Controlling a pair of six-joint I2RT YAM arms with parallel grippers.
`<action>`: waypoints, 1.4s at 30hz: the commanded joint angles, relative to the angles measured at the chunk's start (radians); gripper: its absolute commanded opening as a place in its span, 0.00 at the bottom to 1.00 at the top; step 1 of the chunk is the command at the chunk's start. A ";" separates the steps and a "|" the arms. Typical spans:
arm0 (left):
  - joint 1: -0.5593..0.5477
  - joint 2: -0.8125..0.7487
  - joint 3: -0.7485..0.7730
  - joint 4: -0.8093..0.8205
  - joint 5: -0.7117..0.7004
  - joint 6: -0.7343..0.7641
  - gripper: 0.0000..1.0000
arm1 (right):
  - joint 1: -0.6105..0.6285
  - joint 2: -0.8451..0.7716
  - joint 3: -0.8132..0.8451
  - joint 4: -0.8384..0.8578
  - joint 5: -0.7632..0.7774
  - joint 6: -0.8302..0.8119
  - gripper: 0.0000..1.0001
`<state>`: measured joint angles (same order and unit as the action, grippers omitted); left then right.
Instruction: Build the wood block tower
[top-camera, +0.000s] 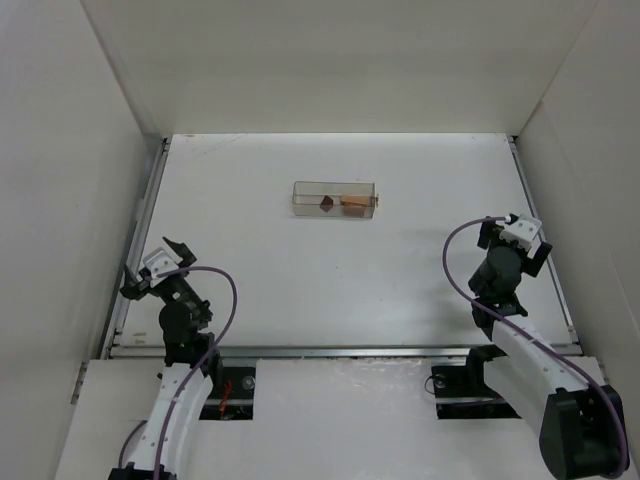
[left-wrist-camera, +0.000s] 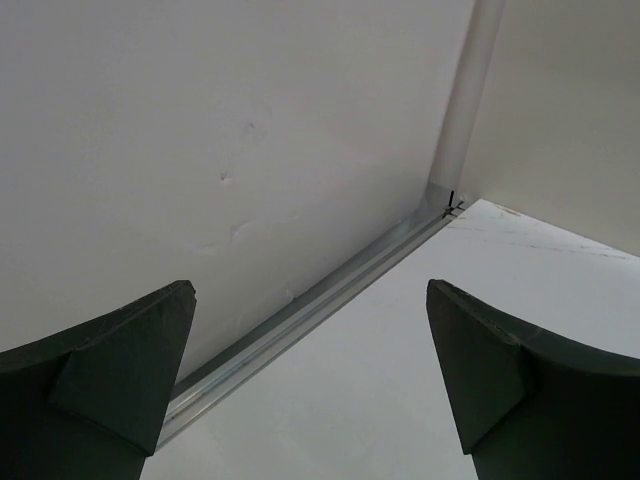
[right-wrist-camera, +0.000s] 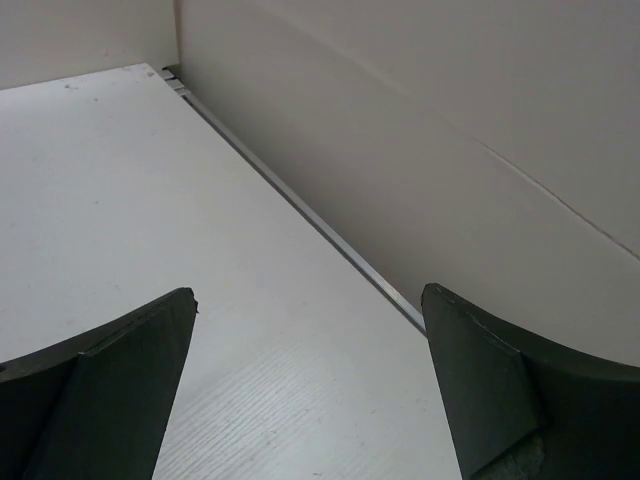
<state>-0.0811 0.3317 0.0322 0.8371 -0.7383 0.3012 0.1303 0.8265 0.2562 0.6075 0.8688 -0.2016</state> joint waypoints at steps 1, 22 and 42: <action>0.004 -0.016 -0.052 0.037 -0.009 -0.010 1.00 | -0.008 -0.003 0.048 0.055 0.021 0.018 1.00; 0.004 0.174 0.472 -0.541 0.631 0.375 1.00 | 0.242 0.553 1.095 -0.615 -0.465 -0.300 1.00; 0.004 0.736 0.957 -0.871 0.634 0.254 1.00 | 0.382 1.384 1.860 -1.088 -0.859 -0.141 1.00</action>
<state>-0.0772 1.0409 0.9413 -0.0238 -0.1280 0.5674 0.5503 2.2391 2.0083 -0.3695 0.3031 -0.4572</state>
